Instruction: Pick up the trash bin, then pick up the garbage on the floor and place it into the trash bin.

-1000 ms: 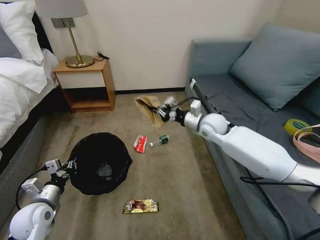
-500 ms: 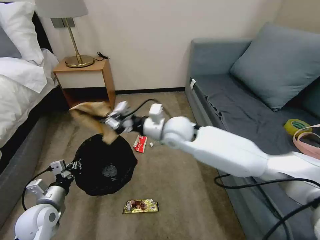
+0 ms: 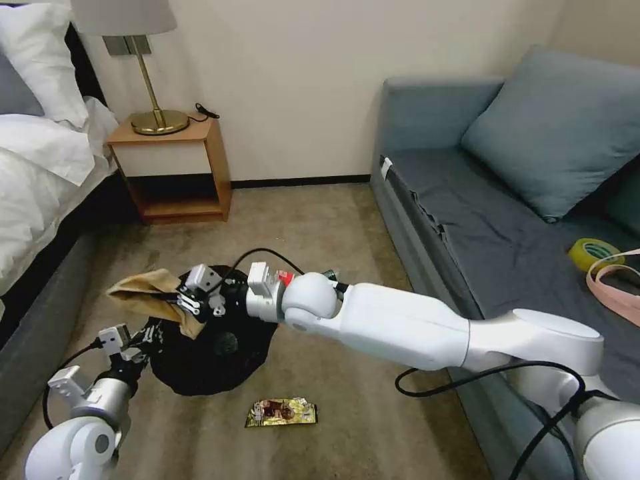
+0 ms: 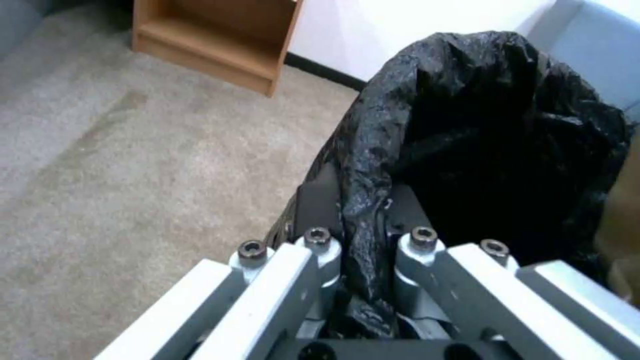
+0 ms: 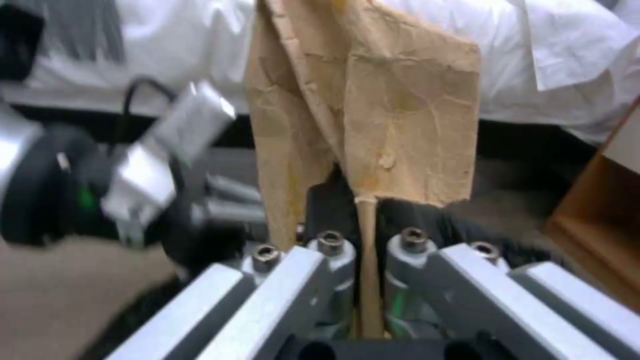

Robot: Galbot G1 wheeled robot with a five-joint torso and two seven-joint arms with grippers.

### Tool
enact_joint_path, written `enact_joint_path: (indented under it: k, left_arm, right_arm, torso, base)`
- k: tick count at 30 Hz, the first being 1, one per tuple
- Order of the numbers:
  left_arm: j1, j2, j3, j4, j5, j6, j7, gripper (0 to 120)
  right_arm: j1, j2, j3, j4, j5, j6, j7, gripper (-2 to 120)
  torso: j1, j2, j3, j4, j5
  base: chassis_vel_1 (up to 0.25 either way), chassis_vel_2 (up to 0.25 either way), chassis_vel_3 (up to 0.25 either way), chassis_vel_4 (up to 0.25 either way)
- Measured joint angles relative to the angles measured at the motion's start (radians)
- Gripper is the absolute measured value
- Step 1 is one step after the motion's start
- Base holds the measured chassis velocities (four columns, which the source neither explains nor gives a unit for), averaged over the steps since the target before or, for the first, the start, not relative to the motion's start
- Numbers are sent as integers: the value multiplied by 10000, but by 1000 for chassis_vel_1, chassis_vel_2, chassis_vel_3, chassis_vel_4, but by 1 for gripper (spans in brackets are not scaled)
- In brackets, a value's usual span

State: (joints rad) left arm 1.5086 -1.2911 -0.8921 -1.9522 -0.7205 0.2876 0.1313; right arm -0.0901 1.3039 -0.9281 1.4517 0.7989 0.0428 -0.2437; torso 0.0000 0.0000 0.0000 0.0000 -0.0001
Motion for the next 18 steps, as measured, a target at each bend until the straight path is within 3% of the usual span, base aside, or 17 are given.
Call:
enact_joint_path:
  k: [18]
  left_arm:
    - [-153, 458, -357, 198, -592, 161, 21, 4]
  right_arm:
    - [-88, -95, -158, -341, -817, 197, 29, 72]
  torso:
    - [0, 0, 0, 0, 0]
  base:
    - [0, 0, 0, 0]
